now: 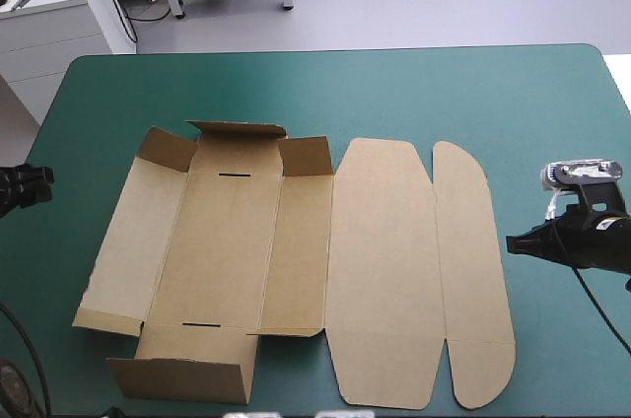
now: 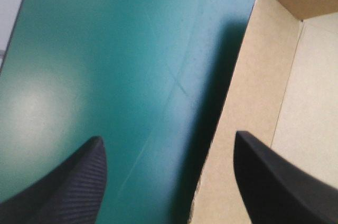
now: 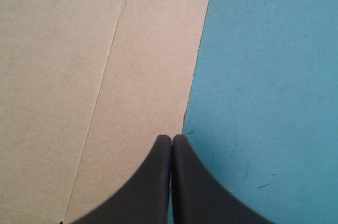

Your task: Fold the box

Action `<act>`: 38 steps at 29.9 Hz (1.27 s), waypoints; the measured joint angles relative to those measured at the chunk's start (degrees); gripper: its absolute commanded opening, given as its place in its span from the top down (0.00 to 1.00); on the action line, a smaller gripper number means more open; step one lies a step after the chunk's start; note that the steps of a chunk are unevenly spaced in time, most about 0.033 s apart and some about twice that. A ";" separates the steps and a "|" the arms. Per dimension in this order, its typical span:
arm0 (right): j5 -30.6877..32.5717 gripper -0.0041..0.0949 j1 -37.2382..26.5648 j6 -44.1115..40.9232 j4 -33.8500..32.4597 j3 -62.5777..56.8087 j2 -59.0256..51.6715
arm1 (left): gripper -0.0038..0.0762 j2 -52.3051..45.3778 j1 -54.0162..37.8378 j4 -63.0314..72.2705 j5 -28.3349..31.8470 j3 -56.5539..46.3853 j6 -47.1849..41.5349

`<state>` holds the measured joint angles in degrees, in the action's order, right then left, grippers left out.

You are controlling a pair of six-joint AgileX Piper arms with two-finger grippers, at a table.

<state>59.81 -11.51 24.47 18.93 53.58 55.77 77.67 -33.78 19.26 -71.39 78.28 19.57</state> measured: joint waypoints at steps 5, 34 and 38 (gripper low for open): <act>0.00 0.98 0.00 0.23 0.14 0.00 0.00 | 0.34 0.00 0.00 0.00 0.05 -5.78 1.38; 0.00 0.98 0.00 0.51 1.75 0.00 0.00 | 0.34 3.60 0.00 5.01 1.34 -16.23 14.30; 0.00 0.98 0.00 0.51 1.80 0.00 0.00 | 0.34 4.87 0.00 7.20 1.39 -18.57 16.74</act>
<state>59.81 -11.51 24.97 20.72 53.58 55.77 82.54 -33.78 26.46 -70.00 59.71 36.32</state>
